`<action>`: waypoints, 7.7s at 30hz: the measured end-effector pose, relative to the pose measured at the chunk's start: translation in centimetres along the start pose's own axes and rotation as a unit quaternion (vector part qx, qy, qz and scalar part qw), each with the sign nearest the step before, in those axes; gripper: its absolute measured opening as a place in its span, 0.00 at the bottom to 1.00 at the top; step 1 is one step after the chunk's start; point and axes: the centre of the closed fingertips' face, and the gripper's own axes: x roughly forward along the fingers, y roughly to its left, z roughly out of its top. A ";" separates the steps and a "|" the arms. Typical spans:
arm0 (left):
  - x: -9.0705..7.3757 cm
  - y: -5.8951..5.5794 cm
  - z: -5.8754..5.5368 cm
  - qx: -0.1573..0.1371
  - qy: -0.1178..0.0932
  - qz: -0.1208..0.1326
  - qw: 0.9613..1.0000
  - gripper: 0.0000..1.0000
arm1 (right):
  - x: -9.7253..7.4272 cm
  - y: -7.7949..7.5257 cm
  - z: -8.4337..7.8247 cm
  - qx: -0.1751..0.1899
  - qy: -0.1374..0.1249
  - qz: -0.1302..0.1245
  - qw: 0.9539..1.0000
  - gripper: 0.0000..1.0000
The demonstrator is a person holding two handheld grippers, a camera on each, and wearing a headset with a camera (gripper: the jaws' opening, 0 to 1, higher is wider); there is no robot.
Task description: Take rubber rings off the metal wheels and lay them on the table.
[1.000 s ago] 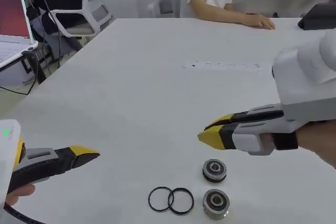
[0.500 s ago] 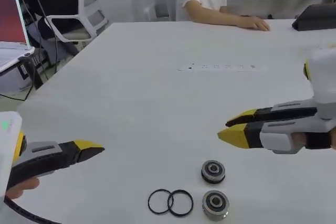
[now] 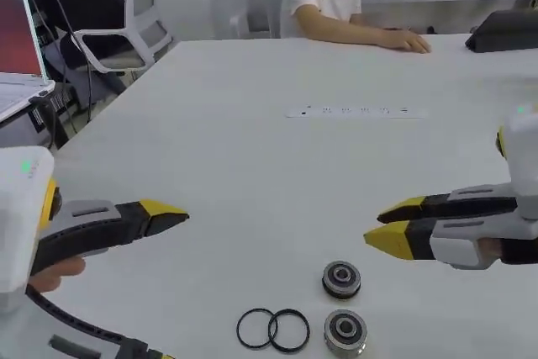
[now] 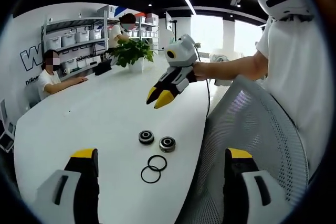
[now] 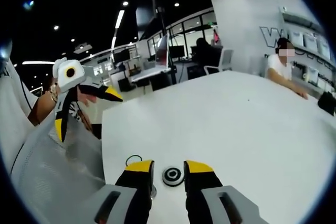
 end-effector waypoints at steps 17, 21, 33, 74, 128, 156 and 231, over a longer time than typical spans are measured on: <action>3.6 0.9 5.0 0.076 -0.005 -0.050 0.996 0.98 | -0.5 -1.7 -2.6 0.024 -0.014 -0.017 0.999 0.24; 4.5 1.4 6.2 0.088 -0.015 -0.056 0.994 0.96 | -0.3 -1.9 -3.0 0.038 -0.016 -0.016 0.999 0.24; 7.4 2.1 8.0 0.093 -0.040 -0.068 0.993 0.91 | 0.7 -1.6 -4.0 0.033 -0.011 -0.010 0.999 0.24; 15.8 4.9 -2.4 0.034 0.020 -0.059 0.998 0.26 | 4.5 -1.2 -6.7 0.009 0.049 0.023 0.998 0.20; 16.6 4.5 -3.9 -0.001 0.015 -0.043 0.999 0.07 | 5.2 -1.8 -7.7 -0.036 0.080 -0.008 0.996 0.00; 16.6 4.3 -3.9 0.022 0.017 -0.044 0.999 0.07 | 4.6 -1.6 -6.1 0.281 -0.018 0.013 0.960 0.00; 5.4 4.4 0.8 0.050 0.009 -0.037 0.998 0.74 | -2.3 -3.2 0.3 0.208 -0.094 -0.020 0.973 0.00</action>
